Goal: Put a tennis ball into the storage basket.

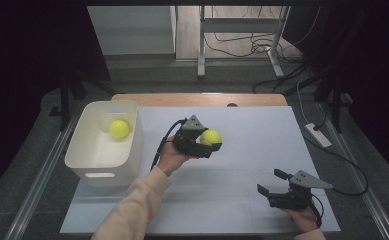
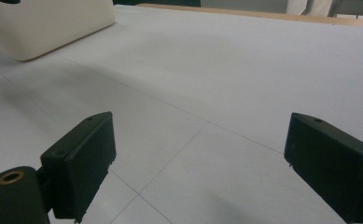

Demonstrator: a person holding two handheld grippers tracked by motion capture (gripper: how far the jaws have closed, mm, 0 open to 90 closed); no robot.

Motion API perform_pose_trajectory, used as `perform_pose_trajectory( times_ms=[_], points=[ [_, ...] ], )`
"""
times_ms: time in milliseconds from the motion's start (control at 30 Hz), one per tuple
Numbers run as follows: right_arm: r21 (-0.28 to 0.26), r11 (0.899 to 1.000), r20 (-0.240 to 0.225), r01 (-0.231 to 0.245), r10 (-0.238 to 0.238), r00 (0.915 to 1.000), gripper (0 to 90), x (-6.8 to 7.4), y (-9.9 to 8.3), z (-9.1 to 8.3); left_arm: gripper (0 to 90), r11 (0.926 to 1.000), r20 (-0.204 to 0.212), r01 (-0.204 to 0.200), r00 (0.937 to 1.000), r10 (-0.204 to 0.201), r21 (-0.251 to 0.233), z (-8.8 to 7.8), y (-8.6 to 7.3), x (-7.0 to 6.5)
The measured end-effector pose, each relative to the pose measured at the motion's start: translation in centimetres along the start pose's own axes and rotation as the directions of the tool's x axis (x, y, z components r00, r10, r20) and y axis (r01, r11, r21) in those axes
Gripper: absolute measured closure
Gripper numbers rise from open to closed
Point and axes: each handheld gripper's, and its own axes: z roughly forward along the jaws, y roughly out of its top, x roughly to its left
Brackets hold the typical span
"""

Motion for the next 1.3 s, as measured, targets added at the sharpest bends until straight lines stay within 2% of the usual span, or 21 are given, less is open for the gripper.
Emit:
perform_pose_trajectory(
  times_ms=[267,700,967,1300],
  points=[
    [0.004,1.000,-0.010,0.008,-0.008,0.9999,9.0,0.0,0.1,0.3,27.2,0.9998,-0.015,0.014,0.9998,-0.014,-0.016,-1.0,-0.2,0.5],
    [0.004,1.000,-0.001,0.009,-0.009,1.0000,9.0,-0.2,0.0,0.1,27.2,0.9998,-0.048,0.001,0.9989,-0.002,-0.019,-2.3,0.2,0.6],
    [0.002,1.000,-0.001,0.011,-0.011,0.9999,9.0,-0.2,0.0,0.1,27.2,0.9995,-0.076,-0.008,0.9971,0.006,-0.031,-4.0,0.3,0.7],
    [0.003,1.000,0.001,0.013,-0.013,0.9999,9.0,-0.1,0.0,0.2,27.1,0.9989,-0.098,0.002,0.9952,-0.006,-0.047,-5.3,0.0,1.2]
  ],
)
